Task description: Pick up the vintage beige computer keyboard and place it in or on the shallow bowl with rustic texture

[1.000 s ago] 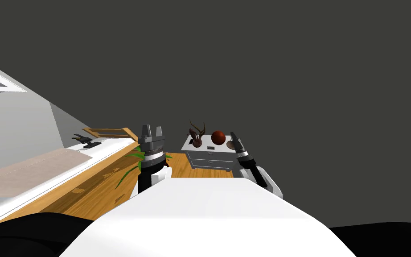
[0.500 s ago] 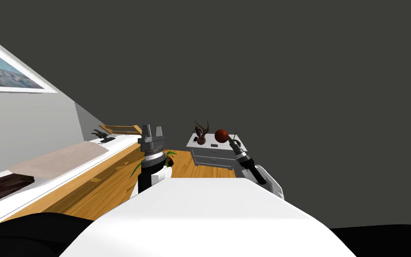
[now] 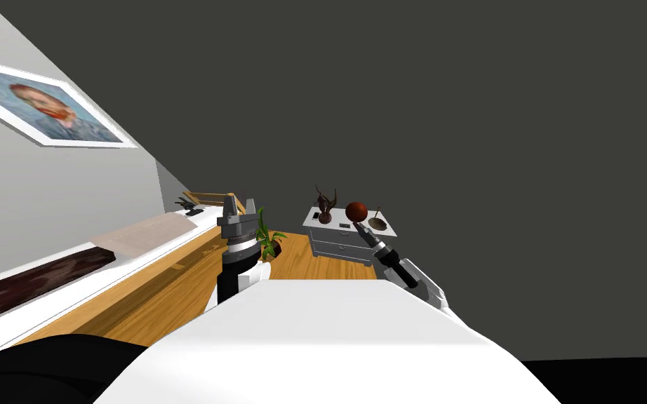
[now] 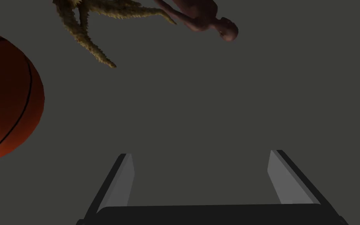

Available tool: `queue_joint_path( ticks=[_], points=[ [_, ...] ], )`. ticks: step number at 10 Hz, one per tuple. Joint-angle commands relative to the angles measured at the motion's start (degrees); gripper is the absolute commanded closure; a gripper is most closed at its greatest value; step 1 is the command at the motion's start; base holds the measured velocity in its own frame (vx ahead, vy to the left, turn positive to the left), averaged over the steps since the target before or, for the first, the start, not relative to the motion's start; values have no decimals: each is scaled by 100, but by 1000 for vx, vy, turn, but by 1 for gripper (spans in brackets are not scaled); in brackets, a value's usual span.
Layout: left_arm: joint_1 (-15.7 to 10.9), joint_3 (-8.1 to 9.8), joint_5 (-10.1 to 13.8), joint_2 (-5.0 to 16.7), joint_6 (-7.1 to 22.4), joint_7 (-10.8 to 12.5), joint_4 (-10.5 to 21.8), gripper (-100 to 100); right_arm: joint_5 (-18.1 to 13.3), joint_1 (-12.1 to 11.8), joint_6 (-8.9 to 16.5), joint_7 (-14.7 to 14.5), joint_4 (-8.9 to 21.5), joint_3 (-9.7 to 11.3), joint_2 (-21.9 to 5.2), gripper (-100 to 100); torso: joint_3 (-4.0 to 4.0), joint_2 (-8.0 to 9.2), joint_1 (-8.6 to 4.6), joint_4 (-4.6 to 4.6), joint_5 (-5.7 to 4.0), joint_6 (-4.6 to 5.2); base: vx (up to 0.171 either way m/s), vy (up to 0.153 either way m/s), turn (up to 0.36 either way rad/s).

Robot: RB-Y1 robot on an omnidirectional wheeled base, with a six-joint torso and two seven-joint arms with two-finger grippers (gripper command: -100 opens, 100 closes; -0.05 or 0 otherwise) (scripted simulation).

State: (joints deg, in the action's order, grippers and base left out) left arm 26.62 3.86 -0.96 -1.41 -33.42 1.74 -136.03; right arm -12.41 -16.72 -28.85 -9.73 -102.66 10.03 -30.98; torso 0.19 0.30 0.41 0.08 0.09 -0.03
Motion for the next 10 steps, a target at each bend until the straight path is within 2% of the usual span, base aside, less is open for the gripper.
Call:
queue_joint_path(
  ticks=[1, 2, 3, 4, 5, 6, 7, 8, 9, 10],
  points=[
    [0, 0, 0, 0, 0, 0, 0, 0, -87, 36, 17, -17, 213, 88, -174, -100, 0, 0, 0, 0, 0, 0, -62, 110, 54],
    [1, 1, 0, 0, 0, 0, 0, 0, -223, 118, -44, -48, 420, 234, -403, -100, -2, -3, -7, -1, 0, 5, -48, 106, 122],
    [1, 0, 0, 0, 0, 0, 0, 0, -223, 118, -44, -48, 514, 234, -403, -100, -5, -9, -9, -2, -1, 2, -26, 76, 78],
    [1, 1, 0, 1, 0, 0, 0, 0, -360, 196, -107, -81, 720, 394, -626, -100, -9, -16, -20, -3, -3, 4, -10, 78, 159],
    [1, 1, 0, 1, 0, 0, 0, 0, -360, 196, -107, -81, 820, 394, -626, -100, -13, -23, -20, -5, -4, 1, -9, 57, 73],
    [2, 1, 0, 1, 0, 0, 0, 0, -498, 271, -171, -118, 1023, 567, -844, -100, -13, -24, -28, -5, -5, 5, -6, 95, 170],
    [1, 1, 0, 1, 0, 0, 0, 0, -498, 271, -171, -118, 1130, 567, -844, -100, -15, -26, -17, -5, -4, 1, -5, 81, 79],
    [2, 1, 0, 1, 0, 0, -1, 0, -636, 343, -236, -157, 1346, 750, -1053, -100, -14, -25, -21, -5, -3, 5, 0, 77, 150],
    [1, 1, 0, 1, 0, 0, 0, 0, -636, 343, -236, -157, 1442, 750, -1053, -100, -15, -26, -21, -6, -4, 3, -1, 65, 89],
    [2, 1, 0, 1, 0, 0, -1, 0, -773, 414, -301, -198, 1600, 940, -1257, -100, -15, -26, -26, -6, -4, 5, 17, 75, 187]
  ],
)
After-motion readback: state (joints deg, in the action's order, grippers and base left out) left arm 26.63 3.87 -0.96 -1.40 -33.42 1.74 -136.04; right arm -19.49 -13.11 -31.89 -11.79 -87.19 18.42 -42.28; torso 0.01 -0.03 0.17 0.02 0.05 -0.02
